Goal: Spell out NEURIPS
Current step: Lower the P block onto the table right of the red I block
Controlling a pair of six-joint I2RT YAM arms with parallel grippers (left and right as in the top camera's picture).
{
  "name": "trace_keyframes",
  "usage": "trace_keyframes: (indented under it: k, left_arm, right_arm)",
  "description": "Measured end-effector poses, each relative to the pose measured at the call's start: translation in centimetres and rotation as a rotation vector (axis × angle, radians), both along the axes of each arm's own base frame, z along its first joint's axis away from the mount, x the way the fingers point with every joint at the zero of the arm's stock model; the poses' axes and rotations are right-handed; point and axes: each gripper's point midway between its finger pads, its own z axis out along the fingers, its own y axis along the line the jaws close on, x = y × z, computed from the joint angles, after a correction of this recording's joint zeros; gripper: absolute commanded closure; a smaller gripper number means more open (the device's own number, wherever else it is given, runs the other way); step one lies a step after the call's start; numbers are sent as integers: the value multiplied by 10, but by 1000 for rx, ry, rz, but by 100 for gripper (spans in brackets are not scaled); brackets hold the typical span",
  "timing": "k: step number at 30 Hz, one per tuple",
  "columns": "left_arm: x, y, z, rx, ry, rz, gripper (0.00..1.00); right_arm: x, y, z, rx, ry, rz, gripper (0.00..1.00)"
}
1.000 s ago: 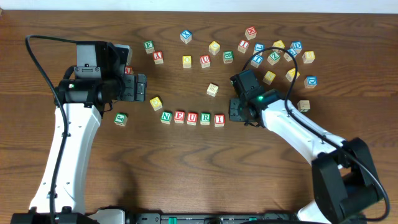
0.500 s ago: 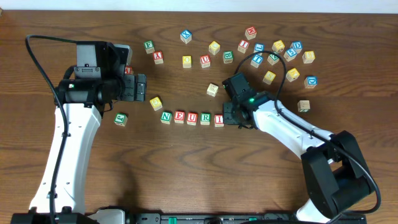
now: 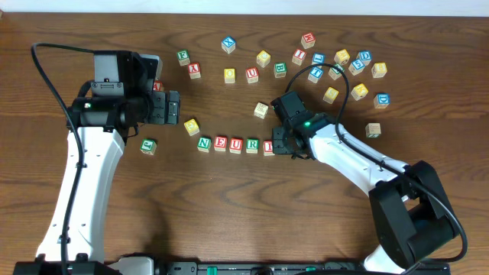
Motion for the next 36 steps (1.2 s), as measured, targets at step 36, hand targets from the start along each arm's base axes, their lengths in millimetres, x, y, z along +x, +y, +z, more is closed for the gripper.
trace_keyframes:
  k: [36]
  left_arm:
    - [0,0,0,0,0,0,4]
  right_arm:
    - [-1,-2,-6,-30,5,-1,78]
